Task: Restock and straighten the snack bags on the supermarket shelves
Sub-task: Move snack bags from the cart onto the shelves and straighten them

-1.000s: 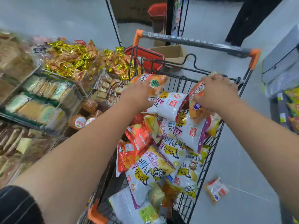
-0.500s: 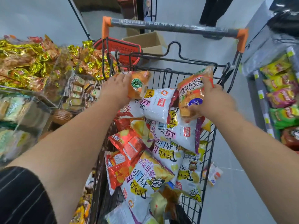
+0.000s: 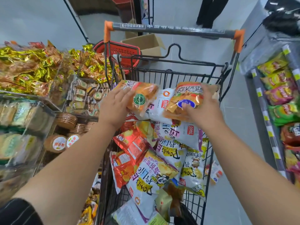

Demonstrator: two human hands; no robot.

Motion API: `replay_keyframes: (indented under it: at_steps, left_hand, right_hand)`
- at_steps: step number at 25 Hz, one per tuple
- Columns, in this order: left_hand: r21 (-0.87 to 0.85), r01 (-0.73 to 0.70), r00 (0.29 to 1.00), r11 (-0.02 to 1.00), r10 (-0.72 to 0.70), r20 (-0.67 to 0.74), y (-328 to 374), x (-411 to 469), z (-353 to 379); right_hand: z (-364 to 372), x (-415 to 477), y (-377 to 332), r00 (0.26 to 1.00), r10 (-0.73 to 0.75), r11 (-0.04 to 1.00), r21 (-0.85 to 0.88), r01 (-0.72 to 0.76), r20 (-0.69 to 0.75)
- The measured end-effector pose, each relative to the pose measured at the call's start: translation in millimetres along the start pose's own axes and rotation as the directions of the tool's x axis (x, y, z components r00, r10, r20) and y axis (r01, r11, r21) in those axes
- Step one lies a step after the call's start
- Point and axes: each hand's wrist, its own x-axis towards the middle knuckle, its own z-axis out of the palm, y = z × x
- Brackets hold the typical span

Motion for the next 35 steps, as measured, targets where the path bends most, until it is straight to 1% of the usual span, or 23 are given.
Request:
replay_keyframes:
  at_steps: [1,2,3,4,6,8,9,10,11,12,13,14,16,18,20,21,22,23,25,27,29,31,35]
  left_hand:
    - [-0.017,-0.011,1.0,1.0,0.011,0.001,1,-8,3]
    - [-0.077,0.033,0.999,0.996,-0.032,0.014,3,-16,4]
    - [-0.211,0.137,0.99,0.968,-0.133,0.035,9,-21,2]
    - [-0.399,0.276,0.959,0.874,-0.277,0.058,16,-23,-1]
    - [-0.699,0.48,0.823,0.53,-0.547,0.151,35,-18,-7]
    - [-0.763,0.599,0.622,0.241,-0.741,0.254,52,-7,-15]
    - [-0.752,0.655,0.499,0.082,-0.793,0.349,57,0,-17]
    - [-0.71,0.694,0.357,-0.116,-0.801,0.48,59,5,-17]
    - [-0.672,0.66,0.248,-0.334,-0.748,0.615,57,9,-12]
    - [-0.636,0.559,0.219,-0.532,-0.645,0.732,55,11,-6]
    - [-0.582,0.457,0.267,-0.672,-0.521,0.811,52,11,-1]
    - [-0.538,0.414,0.323,-0.734,-0.434,0.841,49,7,3]
    - [-0.526,0.441,0.356,-0.727,-0.396,0.847,46,0,6]
    - [-0.534,0.466,0.394,-0.705,-0.375,0.839,48,-5,3]
    - [-0.548,0.444,0.438,-0.709,-0.363,0.823,48,-11,-2]
    - [-0.557,0.422,0.463,-0.715,-0.359,0.811,49,-14,-3]
    - [-0.571,0.398,0.48,-0.718,-0.367,0.797,49,-17,-3]
    - [-0.592,0.387,0.489,-0.707,-0.387,0.782,49,-20,-4]
    - [-0.643,0.408,0.492,-0.649,-0.437,0.753,49,-28,-11]
    - [-0.665,0.448,0.512,-0.598,-0.438,0.739,48,-36,-21]
    - [-0.658,0.478,0.525,-0.582,-0.41,0.745,47,-47,-31]
    - [-0.655,0.519,0.553,-0.549,-0.369,0.747,52,-61,-38]
    - [-0.645,0.515,0.624,-0.565,-0.269,0.734,59,-87,-45]
  right_hand:
    - [4,-2,-2,0.998,0.026,1.0,-0.019,-0.025,0.065]
    - [6,-2,-4,0.992,0.035,0.998,-0.055,-0.029,0.119]
    - [6,2,-3,0.989,0.022,0.993,-0.116,-0.005,0.147]
    - [4,6,-3,0.989,-0.009,0.98,-0.197,0.039,0.151]
    - [-4,16,-3,0.993,-0.074,0.926,-0.363,0.103,0.091]
    - [-12,25,-9,0.988,-0.151,0.857,-0.497,0.137,0.013]
    - [-16,31,-13,0.981,-0.19,0.83,-0.527,0.183,0.041]
    - [-19,37,-16,0.968,-0.218,0.802,-0.542,0.251,0.127]
    - [-22,43,-18,0.941,-0.223,0.763,-0.555,0.332,0.256]
    - [-26,48,-21,0.904,-0.204,0.714,-0.575,0.4,0.375]
    - [-29,52,-23,0.871,-0.174,0.65,-0.611,0.452,0.46]
    - [-30,55,-24,0.846,-0.163,0.562,-0.657,0.502,0.507]
    - [-28,56,-25,0.803,-0.226,0.341,-0.728,0.595,0.551]
    - [-22,52,-24,0.731,-0.31,0.129,-0.735,0.666,0.608]
    - [-17,48,-25,0.671,-0.331,0.017,-0.707,0.707,0.663]
    - [-17,47,-25,0.67,-0.329,0.015,-0.706,0.708,0.665]
    - [-19,46,-26,0.694,-0.316,0.061,-0.716,0.695,0.647]
    - [-23,43,-26,0.74,-0.291,0.154,-0.733,0.662,0.607]
    - [-32,35,-17,0.834,-0.199,0.412,-0.729,0.547,0.514]
    - [-34,23,4,0.888,-0.099,0.668,-0.631,0.394,0.449]
    - [-31,4,26,0.911,-0.03,0.868,-0.442,0.227,0.411]
    - [-28,-16,42,0.94,0.013,0.972,-0.226,0.068,0.341]
    - [-34,-62,61,0.969,0.125,0.985,0.091,-0.147,0.215]
